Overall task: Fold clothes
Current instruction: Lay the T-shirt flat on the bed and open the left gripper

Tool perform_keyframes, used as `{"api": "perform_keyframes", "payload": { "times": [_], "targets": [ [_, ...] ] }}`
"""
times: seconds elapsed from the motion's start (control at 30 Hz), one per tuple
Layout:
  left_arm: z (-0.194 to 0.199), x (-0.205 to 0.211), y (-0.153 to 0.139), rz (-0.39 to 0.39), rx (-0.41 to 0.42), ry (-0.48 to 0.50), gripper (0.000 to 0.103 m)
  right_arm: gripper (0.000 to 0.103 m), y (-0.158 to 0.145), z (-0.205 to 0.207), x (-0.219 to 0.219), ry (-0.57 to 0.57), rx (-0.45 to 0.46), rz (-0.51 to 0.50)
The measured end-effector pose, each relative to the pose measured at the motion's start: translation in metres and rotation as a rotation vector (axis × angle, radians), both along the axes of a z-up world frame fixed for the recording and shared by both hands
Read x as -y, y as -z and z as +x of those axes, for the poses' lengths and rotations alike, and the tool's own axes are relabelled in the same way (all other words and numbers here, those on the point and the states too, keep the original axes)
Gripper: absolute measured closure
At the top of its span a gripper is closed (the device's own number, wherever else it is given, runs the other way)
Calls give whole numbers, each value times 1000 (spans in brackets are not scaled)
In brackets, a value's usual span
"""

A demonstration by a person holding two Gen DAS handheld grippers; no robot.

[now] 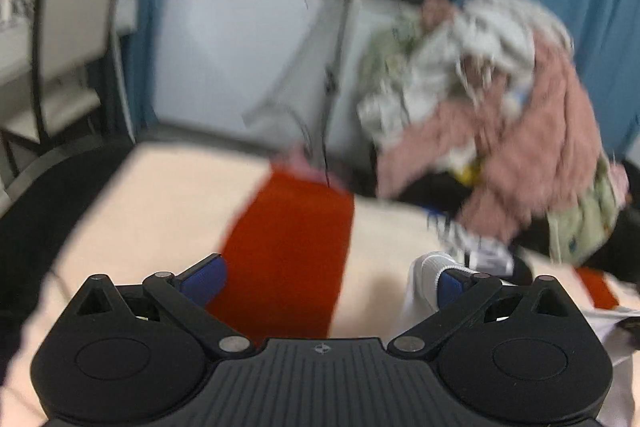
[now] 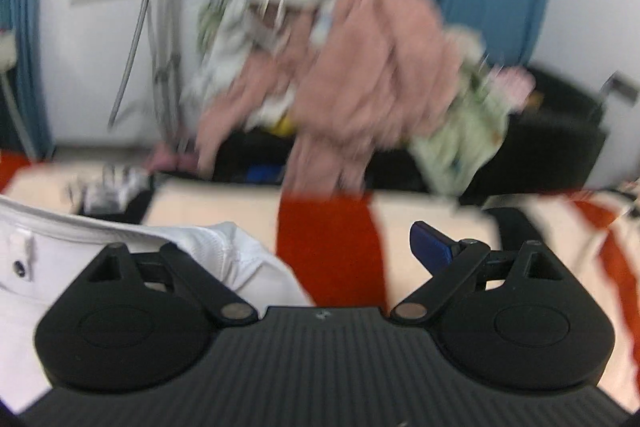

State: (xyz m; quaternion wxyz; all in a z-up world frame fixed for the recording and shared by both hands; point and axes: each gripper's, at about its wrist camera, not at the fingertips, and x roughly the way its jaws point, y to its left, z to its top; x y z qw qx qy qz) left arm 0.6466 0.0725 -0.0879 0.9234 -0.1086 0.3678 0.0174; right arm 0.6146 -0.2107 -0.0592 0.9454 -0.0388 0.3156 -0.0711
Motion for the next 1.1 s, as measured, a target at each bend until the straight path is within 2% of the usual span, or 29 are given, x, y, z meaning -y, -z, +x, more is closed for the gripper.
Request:
{"api": "perform_keyframes", "payload": {
  "times": [0.1, 0.17, 0.23, 0.3, 0.43, 0.5, 0.6, 0.73, 0.93, 1.1],
  "targets": [
    [23, -1, 8, 46, -144, 118, 1, 9, 11, 19, -8, -109, -172, 7],
    [29, 9, 3, 114, -196, 206, 1, 9, 9, 20, -19, -182, -212, -5],
    [21, 14, -11, 143, -197, 275, 1, 9, -1, 9, -26, -215, -199, 6],
    [-2, 16, -29, 126, -164, 317, 1, 9, -15, -4, -27, -221, -161, 73],
    [-52, 21, -59, 104, -64, 321, 0, 9, -42, -52, -21, -178, -69, 159],
    [-89, 20, -74, 81, 1, 310, 1, 9, -56, -88, -21, -164, -9, 166],
    [-166, 22, -99, 50, 88, 281, 1, 9, -77, -157, -16, -150, 79, 212],
    [-264, 29, -112, 47, 171, 252, 1, 9, -95, -253, -12, -137, 164, 230],
    [-407, 28, -110, 65, 201, 281, 1, 9, -100, -388, -20, -151, 256, 251],
    [-491, 21, -99, 42, 284, 264, 1, 9, -86, -462, -30, -171, 322, 250]
  ]
}}
